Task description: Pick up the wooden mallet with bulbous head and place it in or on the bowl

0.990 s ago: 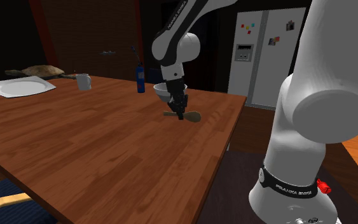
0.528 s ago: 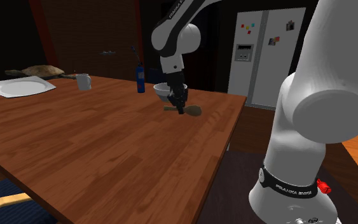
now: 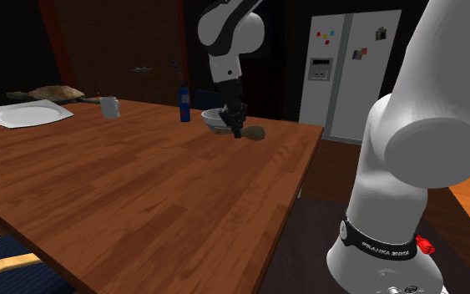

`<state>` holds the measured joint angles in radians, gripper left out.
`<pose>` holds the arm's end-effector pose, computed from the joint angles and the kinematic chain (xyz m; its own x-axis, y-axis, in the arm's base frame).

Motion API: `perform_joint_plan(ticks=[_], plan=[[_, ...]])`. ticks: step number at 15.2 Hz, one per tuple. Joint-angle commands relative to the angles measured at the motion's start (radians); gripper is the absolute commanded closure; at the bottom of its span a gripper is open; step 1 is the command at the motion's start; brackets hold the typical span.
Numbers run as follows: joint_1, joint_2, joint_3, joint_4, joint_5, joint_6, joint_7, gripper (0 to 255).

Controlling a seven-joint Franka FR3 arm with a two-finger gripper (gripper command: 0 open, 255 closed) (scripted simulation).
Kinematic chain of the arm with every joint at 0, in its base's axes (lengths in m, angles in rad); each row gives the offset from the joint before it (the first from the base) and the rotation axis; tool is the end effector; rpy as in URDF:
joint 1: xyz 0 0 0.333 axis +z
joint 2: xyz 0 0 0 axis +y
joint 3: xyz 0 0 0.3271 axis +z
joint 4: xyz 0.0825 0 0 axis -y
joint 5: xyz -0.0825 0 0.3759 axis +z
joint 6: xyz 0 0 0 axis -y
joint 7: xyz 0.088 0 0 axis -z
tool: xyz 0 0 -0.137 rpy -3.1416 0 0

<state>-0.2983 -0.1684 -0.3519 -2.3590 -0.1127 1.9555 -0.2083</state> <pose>0.3399 -0.2713 0.3598 0.9033 -0.3533 -0.2435 -0.3683 -0.9295 -0.0174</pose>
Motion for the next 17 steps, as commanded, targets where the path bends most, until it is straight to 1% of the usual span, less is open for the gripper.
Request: perform_joint_plan(ticks=[1, 15, 17], plan=[[0.000, -0.014, 0.002, 0.015, -0.003, -0.029, 0.002, 255], [0.002, -0.083, 0.018, 0.135, -0.011, -0.217, 0.008, 255], [-0.006, -0.011, -0.007, 0.207, -0.001, -0.216, -0.034, 255]])
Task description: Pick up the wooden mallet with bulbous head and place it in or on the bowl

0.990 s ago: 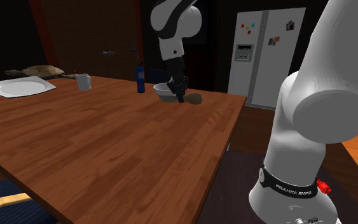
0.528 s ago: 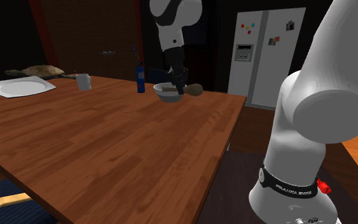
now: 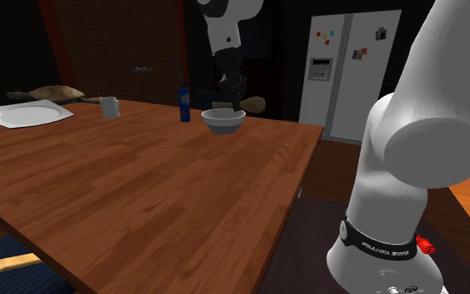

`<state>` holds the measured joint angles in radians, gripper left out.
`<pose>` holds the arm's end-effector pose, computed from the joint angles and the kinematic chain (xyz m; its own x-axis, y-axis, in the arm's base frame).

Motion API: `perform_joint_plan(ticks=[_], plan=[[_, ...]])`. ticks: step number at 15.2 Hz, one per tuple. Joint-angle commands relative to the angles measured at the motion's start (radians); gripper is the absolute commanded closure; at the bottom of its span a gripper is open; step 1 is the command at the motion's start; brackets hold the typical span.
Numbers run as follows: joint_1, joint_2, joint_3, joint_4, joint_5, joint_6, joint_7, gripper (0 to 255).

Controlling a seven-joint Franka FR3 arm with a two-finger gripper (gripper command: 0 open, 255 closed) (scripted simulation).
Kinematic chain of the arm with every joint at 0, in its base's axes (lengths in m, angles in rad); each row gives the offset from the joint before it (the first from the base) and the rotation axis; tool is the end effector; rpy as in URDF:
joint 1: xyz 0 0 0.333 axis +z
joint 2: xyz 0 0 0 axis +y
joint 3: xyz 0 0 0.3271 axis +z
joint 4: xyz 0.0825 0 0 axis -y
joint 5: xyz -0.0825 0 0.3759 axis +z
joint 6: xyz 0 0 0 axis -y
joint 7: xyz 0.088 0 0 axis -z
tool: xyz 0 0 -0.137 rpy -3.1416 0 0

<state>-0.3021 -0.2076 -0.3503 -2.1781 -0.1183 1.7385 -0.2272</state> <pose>0.3443 -0.2867 0.4402 0.9032 -0.3538 -0.2432 -0.3688 -0.9294 -0.0176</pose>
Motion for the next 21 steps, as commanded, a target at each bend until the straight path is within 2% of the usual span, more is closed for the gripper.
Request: perform_joint_plan(ticks=[1, 6, 10, 14, 19, 21], plan=[[-0.007, 0.065, -0.020, 0.063, 0.011, 0.000, -0.037, 255], [-0.040, 0.256, -0.069, 0.269, 0.061, -0.020, -0.146, 255], [-0.085, 0.420, -0.092, 0.462, 0.117, -0.060, -0.229, 255], [-0.153, 0.597, -0.100, 0.695, 0.178, -0.126, -0.301, 255], [-0.270, 0.841, -0.087, 1.065, 0.252, -0.258, -0.360, 255], [-0.266, 0.838, -0.085, 1.034, 0.250, -0.229, -0.359, 255]])
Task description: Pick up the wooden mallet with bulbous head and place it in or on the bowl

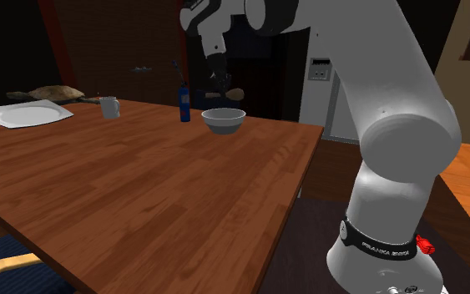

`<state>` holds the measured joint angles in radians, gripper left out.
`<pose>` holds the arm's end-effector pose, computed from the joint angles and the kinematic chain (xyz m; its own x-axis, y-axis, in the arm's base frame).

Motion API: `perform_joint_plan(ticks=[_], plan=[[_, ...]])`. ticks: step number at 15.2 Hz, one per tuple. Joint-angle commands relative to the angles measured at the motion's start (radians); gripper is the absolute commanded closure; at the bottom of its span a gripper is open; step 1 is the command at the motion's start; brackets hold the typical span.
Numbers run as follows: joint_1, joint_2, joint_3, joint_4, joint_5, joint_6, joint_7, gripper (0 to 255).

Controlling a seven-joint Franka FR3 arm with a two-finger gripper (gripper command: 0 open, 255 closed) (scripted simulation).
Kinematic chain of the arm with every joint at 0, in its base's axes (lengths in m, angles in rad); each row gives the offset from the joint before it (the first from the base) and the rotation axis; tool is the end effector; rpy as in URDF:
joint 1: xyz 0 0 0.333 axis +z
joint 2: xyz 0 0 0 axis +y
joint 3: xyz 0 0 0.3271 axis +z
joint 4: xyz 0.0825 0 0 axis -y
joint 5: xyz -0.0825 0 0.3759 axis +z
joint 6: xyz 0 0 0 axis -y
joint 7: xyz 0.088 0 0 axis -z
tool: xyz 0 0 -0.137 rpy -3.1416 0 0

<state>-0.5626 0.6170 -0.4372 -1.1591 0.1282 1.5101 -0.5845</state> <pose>0.4460 -0.5237 0.4260 0.9028 -0.3540 -0.2443 -0.3690 -0.9293 -0.0171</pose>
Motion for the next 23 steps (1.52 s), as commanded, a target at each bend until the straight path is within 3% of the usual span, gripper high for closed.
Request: perform_joint_plan(ticks=[1, 10, 18, 19, 23], plan=[[-0.003, 0.013, 0.002, -0.001, 0.004, 0.013, -0.002, 255], [0.010, 0.023, 0.007, -0.119, 0.009, 0.140, 0.001, 255], [0.010, 0.023, 0.007, -0.119, 0.009, 0.140, 0.001, 255], [0.010, 0.023, 0.007, -0.119, 0.009, 0.140, 0.001, 0], [0.010, 0.023, 0.007, -0.119, 0.009, 0.139, 0.001, 0]])
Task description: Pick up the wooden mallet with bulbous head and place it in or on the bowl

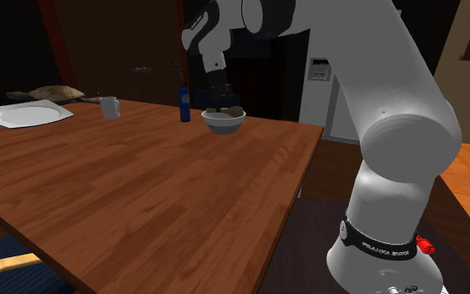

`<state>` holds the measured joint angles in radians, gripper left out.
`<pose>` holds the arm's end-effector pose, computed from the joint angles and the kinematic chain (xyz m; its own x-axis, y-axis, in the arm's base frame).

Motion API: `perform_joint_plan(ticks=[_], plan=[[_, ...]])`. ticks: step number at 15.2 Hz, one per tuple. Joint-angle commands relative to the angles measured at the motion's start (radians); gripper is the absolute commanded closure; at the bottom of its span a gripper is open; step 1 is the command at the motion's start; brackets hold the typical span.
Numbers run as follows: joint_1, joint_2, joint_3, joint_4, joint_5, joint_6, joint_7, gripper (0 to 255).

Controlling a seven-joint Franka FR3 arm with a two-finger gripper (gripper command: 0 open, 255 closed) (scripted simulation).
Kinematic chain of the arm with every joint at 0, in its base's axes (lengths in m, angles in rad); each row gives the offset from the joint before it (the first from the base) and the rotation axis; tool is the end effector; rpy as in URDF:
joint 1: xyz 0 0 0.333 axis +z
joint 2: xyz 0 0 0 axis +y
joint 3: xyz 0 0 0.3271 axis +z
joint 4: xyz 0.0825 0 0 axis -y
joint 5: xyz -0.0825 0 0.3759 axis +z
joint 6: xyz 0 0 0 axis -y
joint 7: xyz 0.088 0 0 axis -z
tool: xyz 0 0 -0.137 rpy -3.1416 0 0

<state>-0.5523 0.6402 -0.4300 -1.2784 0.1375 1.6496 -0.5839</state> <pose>0.4481 -0.5265 0.3667 0.9032 -0.3533 -0.2439 -0.3683 -0.9295 -0.0174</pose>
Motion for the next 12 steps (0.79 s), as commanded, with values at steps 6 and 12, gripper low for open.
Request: perform_joint_plan(ticks=[6, 12], plan=[[-0.031, 0.045, 0.004, 0.202, 0.009, -0.155, 0.004, 0], [-0.031, 0.045, 0.004, 0.202, 0.009, -0.155, 0.004, 0]])
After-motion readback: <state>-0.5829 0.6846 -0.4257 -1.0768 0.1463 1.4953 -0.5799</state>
